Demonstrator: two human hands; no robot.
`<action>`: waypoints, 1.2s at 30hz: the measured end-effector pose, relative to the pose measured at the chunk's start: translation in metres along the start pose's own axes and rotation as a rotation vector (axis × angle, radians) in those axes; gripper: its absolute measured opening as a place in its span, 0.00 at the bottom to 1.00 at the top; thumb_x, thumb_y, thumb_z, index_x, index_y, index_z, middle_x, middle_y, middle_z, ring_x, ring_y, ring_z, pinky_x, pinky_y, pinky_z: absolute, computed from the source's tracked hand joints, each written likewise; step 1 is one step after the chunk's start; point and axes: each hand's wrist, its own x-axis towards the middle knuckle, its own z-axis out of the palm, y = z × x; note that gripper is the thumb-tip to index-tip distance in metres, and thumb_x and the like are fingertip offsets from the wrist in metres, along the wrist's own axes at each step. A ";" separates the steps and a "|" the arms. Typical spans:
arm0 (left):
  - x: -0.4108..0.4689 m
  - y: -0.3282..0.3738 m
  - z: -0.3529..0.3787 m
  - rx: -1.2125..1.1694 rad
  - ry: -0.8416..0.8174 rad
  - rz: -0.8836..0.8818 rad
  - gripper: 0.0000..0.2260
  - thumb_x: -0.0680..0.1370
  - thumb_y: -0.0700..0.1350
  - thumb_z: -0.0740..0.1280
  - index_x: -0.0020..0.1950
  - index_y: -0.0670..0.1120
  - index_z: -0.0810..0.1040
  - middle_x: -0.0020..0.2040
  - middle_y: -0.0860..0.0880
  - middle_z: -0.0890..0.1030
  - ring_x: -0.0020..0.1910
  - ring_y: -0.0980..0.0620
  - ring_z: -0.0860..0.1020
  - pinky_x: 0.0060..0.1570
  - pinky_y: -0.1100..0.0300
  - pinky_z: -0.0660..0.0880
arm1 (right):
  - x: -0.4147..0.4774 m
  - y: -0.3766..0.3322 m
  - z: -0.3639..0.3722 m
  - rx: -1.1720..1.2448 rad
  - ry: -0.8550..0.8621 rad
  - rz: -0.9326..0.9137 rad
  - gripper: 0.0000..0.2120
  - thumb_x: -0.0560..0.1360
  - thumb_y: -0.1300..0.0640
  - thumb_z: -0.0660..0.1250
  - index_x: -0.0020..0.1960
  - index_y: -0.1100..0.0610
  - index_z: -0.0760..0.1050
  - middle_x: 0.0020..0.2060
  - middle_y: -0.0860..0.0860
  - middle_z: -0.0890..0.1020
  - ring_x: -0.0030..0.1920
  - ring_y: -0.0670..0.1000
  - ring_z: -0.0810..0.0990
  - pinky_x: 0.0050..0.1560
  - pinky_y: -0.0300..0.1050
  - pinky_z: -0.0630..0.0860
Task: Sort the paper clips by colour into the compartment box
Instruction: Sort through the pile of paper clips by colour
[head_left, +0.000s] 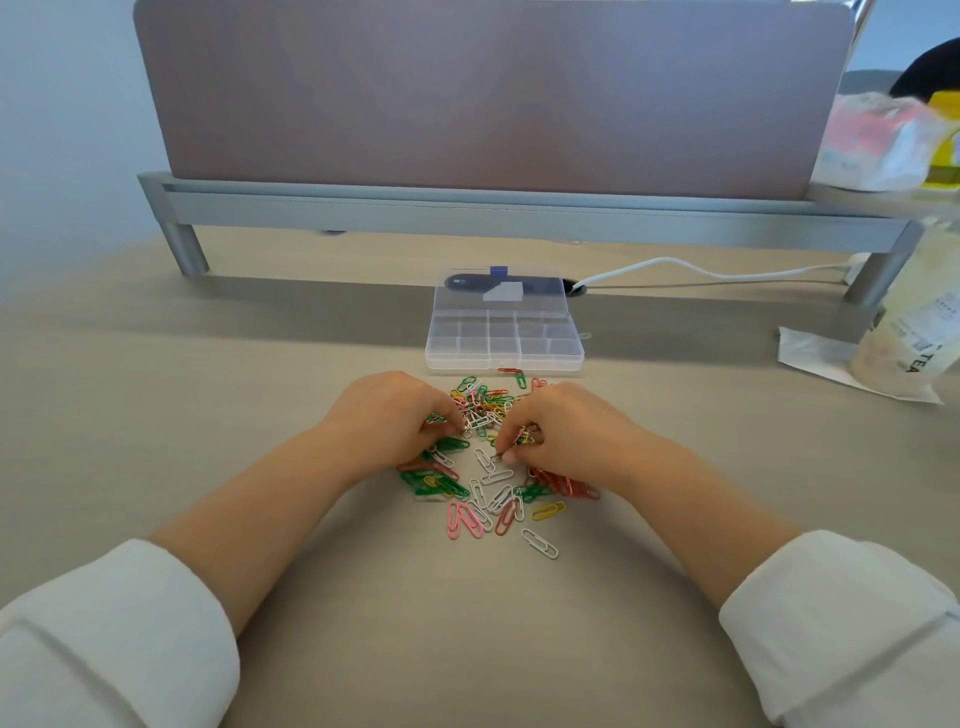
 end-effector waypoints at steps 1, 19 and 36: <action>0.001 -0.001 -0.001 0.008 -0.010 0.005 0.10 0.77 0.53 0.63 0.56 0.58 0.78 0.53 0.54 0.81 0.53 0.52 0.76 0.47 0.60 0.70 | 0.002 0.000 0.000 -0.005 -0.011 0.007 0.05 0.72 0.54 0.70 0.48 0.48 0.82 0.34 0.39 0.70 0.44 0.44 0.70 0.44 0.39 0.67; 0.016 -0.012 -0.005 -0.167 -0.248 -0.010 0.03 0.77 0.50 0.63 0.46 0.52 0.73 0.34 0.57 0.68 0.34 0.59 0.67 0.32 0.68 0.61 | 0.025 -0.008 -0.001 -0.078 -0.326 0.017 0.12 0.75 0.61 0.59 0.52 0.69 0.75 0.51 0.65 0.79 0.52 0.63 0.77 0.47 0.53 0.74; 0.026 0.002 -0.006 -0.611 -0.073 -0.044 0.07 0.80 0.41 0.57 0.46 0.52 0.68 0.37 0.56 0.80 0.26 0.63 0.69 0.30 0.68 0.65 | 0.016 0.026 -0.023 0.336 -0.146 0.135 0.07 0.81 0.60 0.50 0.52 0.54 0.66 0.30 0.46 0.73 0.28 0.42 0.69 0.30 0.35 0.65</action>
